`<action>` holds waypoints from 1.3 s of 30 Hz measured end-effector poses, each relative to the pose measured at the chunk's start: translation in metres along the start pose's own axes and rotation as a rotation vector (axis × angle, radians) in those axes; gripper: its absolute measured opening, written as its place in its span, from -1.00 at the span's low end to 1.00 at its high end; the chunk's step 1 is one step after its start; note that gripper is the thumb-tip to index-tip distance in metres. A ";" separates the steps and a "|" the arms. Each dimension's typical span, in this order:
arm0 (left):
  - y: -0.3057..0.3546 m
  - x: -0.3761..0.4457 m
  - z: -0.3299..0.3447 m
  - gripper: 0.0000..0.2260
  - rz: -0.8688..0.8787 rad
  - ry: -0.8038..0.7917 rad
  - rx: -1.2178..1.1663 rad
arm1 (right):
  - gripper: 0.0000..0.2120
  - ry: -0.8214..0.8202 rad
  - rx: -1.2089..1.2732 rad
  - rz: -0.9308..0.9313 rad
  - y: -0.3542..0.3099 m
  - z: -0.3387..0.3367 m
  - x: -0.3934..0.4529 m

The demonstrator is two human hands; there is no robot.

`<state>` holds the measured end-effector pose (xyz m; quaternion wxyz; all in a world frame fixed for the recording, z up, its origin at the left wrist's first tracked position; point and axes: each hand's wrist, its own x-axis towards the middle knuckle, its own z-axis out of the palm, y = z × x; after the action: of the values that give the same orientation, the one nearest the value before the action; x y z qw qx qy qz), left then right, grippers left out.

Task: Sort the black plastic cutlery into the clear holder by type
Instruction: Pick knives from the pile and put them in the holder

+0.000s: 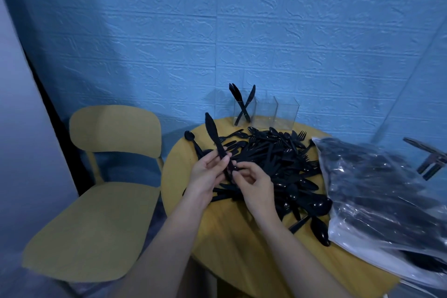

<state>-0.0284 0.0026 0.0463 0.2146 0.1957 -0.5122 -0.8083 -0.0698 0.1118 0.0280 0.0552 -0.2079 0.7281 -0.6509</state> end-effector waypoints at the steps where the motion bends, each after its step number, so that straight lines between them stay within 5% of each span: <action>1: 0.000 -0.001 0.000 -0.82 0.002 0.011 0.004 | -0.91 -0.014 -0.033 -0.004 0.001 0.000 -0.001; 10: -0.002 -0.007 -0.001 -0.82 0.059 0.039 0.090 | -0.91 -0.056 -0.155 -0.046 -0.001 -0.001 0.000; 18: -0.012 -0.015 0.000 -0.83 0.120 0.053 0.143 | -0.91 0.008 -0.622 -0.365 -0.002 0.003 -0.012; 26: -0.015 -0.017 0.003 -0.80 0.142 0.105 0.189 | -0.71 -0.034 -0.700 -0.505 -0.002 0.008 -0.013; 36: -0.017 -0.013 -0.003 -0.77 0.000 0.096 0.020 | -0.77 -0.371 -0.708 -0.392 -0.028 -0.026 0.013; 39: -0.018 -0.015 -0.003 -0.79 -0.007 0.096 -0.009 | -0.76 -0.350 -0.935 -0.393 -0.033 -0.059 0.063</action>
<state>-0.0176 0.0155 0.0303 0.2369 0.2351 -0.4972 -0.8009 -0.1404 0.1400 0.0807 -0.0458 -0.4482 0.8676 -0.2106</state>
